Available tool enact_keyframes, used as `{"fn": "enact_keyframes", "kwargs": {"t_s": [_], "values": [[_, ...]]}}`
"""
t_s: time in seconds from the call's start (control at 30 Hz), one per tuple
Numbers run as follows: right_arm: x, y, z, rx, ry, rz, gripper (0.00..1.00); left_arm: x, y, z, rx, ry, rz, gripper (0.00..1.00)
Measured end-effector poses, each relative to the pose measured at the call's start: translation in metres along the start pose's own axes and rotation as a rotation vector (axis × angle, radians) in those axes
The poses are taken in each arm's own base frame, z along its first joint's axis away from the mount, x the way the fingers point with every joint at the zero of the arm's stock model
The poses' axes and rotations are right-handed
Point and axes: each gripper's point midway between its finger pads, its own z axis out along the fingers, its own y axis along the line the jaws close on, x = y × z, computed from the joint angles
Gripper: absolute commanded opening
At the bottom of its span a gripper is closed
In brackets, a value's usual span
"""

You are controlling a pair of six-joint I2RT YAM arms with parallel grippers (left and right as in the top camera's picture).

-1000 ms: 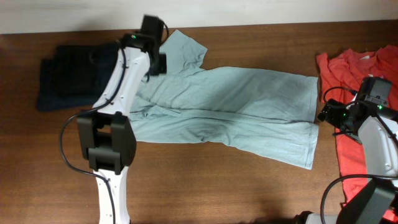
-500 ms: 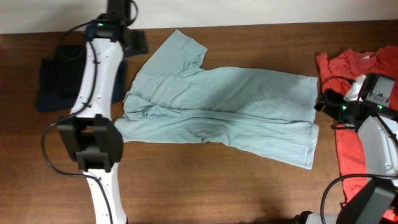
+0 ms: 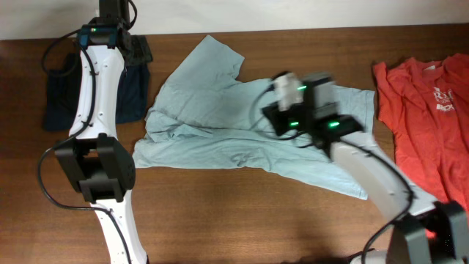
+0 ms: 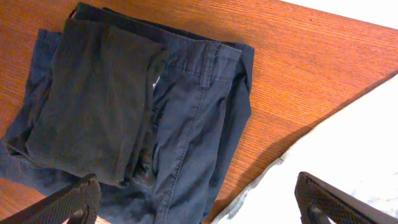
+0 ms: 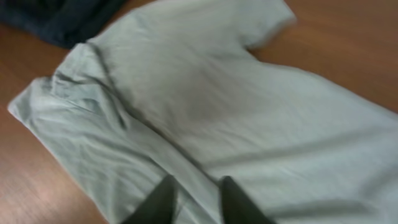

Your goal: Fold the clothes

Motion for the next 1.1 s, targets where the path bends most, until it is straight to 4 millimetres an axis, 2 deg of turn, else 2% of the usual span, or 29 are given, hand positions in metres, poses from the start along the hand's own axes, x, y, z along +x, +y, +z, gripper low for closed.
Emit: {"fn": "enact_keyframes", "kwargs": {"t_s": [0.03,0.1,0.2,0.37,0.53,0.9,1.1], "values": [[-0.003,0.012,0.009,0.000,-0.008,-0.036,0.04,0.000,0.000,0.000,0.000,0.000,0.000,0.99],[-0.001,0.031,0.027,0.003,-0.005,-0.093,0.04,0.000,0.000,0.000,0.000,0.000,0.000,0.99],[0.015,0.053,0.058,-0.005,0.030,-0.139,0.04,0.000,0.000,0.000,0.000,0.000,0.000,0.99],[0.051,0.058,0.107,-0.002,0.095,-0.164,0.04,0.000,0.000,0.000,0.000,0.000,0.000,0.99],[0.087,0.054,0.137,0.003,0.166,-0.166,0.04,0.000,0.000,0.000,0.000,0.000,0.000,0.99],[0.093,0.068,0.139,-0.070,0.180,-0.139,0.04,0.000,0.000,0.000,0.000,0.000,0.000,0.99],[0.102,0.075,0.133,-0.108,0.260,-0.105,0.04,0.000,0.000,0.000,0.000,0.000,0.000,0.99]]}}
